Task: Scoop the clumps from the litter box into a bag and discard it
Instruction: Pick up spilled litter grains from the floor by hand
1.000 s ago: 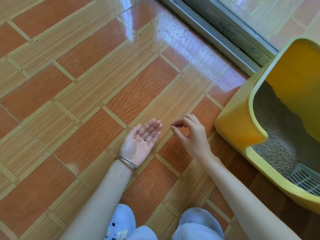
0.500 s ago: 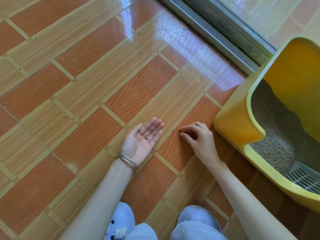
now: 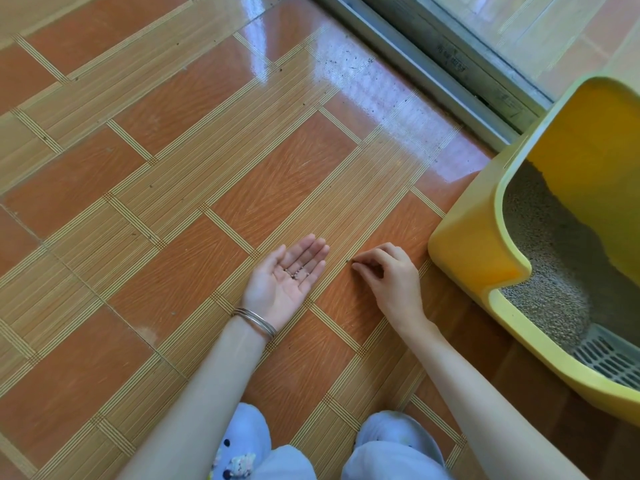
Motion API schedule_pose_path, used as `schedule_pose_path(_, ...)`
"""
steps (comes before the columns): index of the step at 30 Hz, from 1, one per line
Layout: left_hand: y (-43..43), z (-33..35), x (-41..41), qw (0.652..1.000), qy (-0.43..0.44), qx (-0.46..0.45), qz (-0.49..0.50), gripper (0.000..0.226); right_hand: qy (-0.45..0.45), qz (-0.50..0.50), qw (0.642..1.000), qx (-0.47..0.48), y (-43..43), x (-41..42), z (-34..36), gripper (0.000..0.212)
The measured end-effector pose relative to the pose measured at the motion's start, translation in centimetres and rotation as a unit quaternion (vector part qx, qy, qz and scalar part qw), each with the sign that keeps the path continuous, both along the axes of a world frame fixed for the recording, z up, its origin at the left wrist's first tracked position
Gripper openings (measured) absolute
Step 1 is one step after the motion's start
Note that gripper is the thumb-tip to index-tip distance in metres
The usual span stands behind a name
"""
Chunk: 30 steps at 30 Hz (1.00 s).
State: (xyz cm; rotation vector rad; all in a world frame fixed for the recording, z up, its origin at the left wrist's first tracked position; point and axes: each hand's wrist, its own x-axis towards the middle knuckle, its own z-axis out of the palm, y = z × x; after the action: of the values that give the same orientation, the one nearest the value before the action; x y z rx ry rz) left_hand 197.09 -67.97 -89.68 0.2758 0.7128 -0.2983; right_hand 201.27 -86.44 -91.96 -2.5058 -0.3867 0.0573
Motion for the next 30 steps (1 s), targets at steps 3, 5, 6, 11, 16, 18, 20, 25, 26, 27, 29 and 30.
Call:
schedule_pose_path(3, 0.0, -0.1, -0.1, 1.000, 0.001, 0.002, -0.002, 0.041, -0.010, -0.007, 1.000, -0.005, 0.0, -0.1, 0.0, 0.008)
schedule_pose_path(5, 0.0, -0.1, -0.2, 1.000, 0.001, 0.004, -0.004, 0.040, -0.016, -0.010, 1.000, -0.014, 0.0, -0.1, 0.1, 0.007)
schedule_pose_path(6, -0.1, -0.1, -0.2, 1.000, 0.001, 0.005, -0.005, 0.040, -0.020, -0.010, 1.000, -0.019, 0.1, 0.0, 0.1, 0.007)
schedule_pose_path(11, -0.4, -0.1, -0.1, 1.000, 0.000, 0.003, -0.011, 0.040, -0.086, 0.042, 0.985, -0.141, 0.4, 0.1, -0.4, 0.013)
schedule_pose_path(16, -0.5, 0.0, -0.2, 1.000, 0.001, 0.008, -0.011, 0.041, -0.105, 0.059, 0.972, -0.202, 1.2, -0.1, -0.3, 0.013)
schedule_pose_path(18, -0.5, 0.1, -0.2, 1.000, 0.004, 0.010, -0.012, 0.040, -0.071, 0.049, 0.985, -0.147, 1.3, -0.2, 0.3, 0.012)
schedule_pose_path(20, -0.5, 0.1, -0.3, 1.000, 0.005, 0.011, -0.014, 0.040, -0.037, 0.031, 0.998, -0.040, 1.6, -0.5, 1.6, 0.011)
schedule_pose_path(25, -0.8, 0.1, 0.1, 1.000, 0.008, 0.010, -0.021, 0.042, -0.055, 0.090, 0.990, 0.093, 4.0, -1.7, 5.0, 0.008)
schedule_pose_path(26, -0.9, 0.1, 0.2, 1.000, 0.006, 0.011, -0.024, 0.042, -0.047, 0.087, 0.990, 0.100, 4.1, -1.7, 5.0, 0.007)
schedule_pose_path(27, -0.9, 0.3, 0.2, 1.000, 0.003, 0.011, -0.026, 0.042, -0.031, 0.070, 0.991, 0.110, 4.2, -1.6, 5.0, 0.006)
schedule_pose_path(29, -1.0, 0.4, 0.2, 1.000, -0.003, 0.006, -0.027, 0.041, 0.005, 0.017, 0.991, 0.135, 3.8, -1.4, 4.8, 0.006)
schedule_pose_path(30, -0.9, 0.5, 0.1, 1.000, -0.005, 0.001, -0.025, 0.041, 0.018, -0.009, 0.988, 0.151, 3.4, -1.3, 4.7, 0.006)
